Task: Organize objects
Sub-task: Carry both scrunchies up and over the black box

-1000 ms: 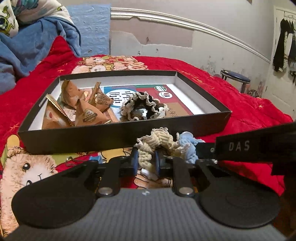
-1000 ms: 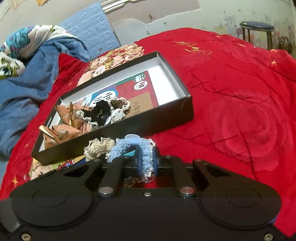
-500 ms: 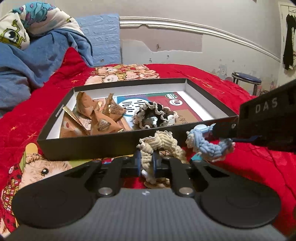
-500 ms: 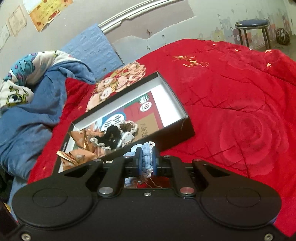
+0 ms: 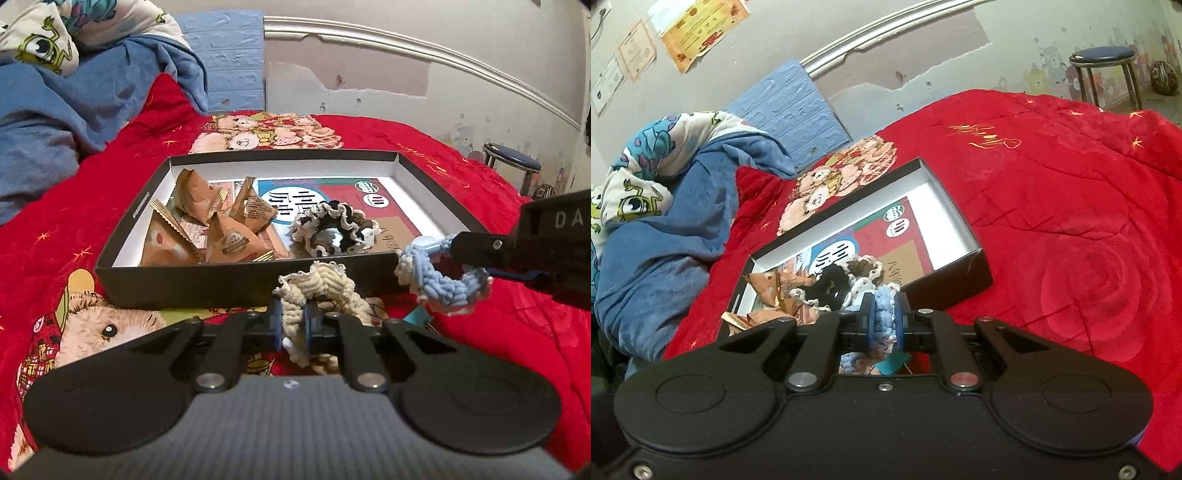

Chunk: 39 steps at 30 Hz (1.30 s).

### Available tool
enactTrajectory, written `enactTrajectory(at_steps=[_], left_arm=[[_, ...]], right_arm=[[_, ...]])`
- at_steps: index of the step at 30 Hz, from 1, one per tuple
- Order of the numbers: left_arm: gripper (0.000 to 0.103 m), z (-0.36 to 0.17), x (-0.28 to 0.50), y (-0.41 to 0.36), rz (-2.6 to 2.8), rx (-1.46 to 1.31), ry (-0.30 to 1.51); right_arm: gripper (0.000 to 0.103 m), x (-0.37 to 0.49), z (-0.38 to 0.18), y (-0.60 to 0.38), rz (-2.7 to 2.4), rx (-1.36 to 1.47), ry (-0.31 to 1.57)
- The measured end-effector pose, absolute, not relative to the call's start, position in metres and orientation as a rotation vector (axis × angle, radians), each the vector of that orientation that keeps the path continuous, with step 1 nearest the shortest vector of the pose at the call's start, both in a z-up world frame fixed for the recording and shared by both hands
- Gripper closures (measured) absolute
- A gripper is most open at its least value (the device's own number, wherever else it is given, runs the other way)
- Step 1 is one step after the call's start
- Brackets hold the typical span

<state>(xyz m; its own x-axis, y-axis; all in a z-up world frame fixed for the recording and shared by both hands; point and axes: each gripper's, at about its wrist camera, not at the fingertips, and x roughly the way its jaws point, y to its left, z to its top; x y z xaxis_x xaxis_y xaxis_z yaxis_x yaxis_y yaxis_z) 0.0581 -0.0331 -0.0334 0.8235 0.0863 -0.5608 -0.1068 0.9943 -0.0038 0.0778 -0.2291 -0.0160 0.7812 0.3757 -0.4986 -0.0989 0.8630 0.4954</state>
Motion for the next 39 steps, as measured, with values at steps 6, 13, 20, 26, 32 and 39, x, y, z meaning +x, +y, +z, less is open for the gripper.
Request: enactTrajectory(at_steps=[6, 13, 20, 26, 32, 39], left_arm=[[0.089, -0.028, 0.058, -0.032, 0.106, -0.032, 0.581], [0.089, -0.018, 0.054, -0.03, 0.08, -0.049, 0.535], [0.089, -0.003, 0.047, -0.026, 0.054, -0.075, 0.471], [0.089, 0.014, 0.04, -0.021, 0.069, -0.061, 0.409], [0.089, 0.034, 0.037, -0.009, 0.081, -0.09, 0.362], [0.089, 0.044, 0.034, -0.004, 0.089, -0.097, 0.337]], right_arm=[[0.092, 0.076, -0.013, -0.224, 0.294, 0.456, 0.608], [0.092, 0.075, -0.011, -0.224, 0.324, 0.471, 0.587], [0.091, 0.074, -0.001, -0.224, 0.366, 0.473, 0.538], [0.091, 0.066, 0.015, -0.22, 0.427, 0.457, 0.47], [0.092, 0.063, 0.031, -0.219, 0.469, 0.471, 0.432], [0.092, 0.059, 0.042, -0.223, 0.48, 0.489, 0.405]])
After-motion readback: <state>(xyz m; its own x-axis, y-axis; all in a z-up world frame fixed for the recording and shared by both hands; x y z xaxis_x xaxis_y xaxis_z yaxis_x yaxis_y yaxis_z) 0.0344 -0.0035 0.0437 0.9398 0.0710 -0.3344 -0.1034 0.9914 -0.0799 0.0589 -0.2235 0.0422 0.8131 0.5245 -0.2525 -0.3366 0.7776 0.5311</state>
